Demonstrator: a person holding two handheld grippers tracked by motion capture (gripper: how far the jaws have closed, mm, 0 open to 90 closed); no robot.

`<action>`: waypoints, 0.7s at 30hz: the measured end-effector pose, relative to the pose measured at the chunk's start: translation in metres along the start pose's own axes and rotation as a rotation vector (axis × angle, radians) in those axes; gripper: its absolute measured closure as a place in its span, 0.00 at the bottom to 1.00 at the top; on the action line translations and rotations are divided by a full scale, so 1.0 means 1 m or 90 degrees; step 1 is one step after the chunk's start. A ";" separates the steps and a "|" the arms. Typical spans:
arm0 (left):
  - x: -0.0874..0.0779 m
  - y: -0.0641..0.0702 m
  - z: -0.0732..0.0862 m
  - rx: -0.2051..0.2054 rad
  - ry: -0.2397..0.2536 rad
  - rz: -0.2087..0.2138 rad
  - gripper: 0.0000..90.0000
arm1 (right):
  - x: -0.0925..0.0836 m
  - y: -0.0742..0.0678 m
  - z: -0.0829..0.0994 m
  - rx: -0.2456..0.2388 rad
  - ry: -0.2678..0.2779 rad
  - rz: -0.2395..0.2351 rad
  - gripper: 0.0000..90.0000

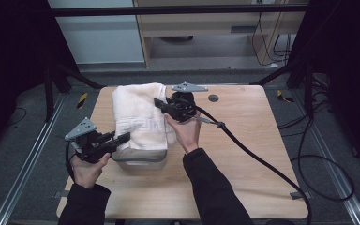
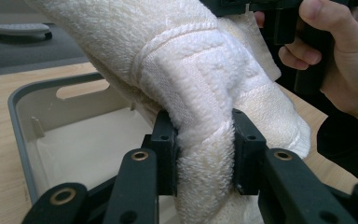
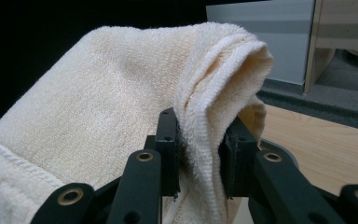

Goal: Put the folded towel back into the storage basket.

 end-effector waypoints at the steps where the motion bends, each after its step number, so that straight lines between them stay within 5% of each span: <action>1: 0.001 -0.002 0.001 -0.002 -0.003 0.000 0.74 | 0.001 0.000 0.001 0.000 -0.001 0.001 0.80; 21: 0.013 -0.031 0.025 -0.021 -0.052 -0.016 0.74 | 0.035 0.008 0.030 0.018 -0.039 0.010 0.80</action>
Point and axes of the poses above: each handheld gripper's, and its own axes: x roughly forward along the jaws, z roughly out of its underside, y roughly to its right, the point moved 8 cm from there along x, roughly forward along the jaws, and after that the axes turned 1 degree about -y, right-handed, at the moved point
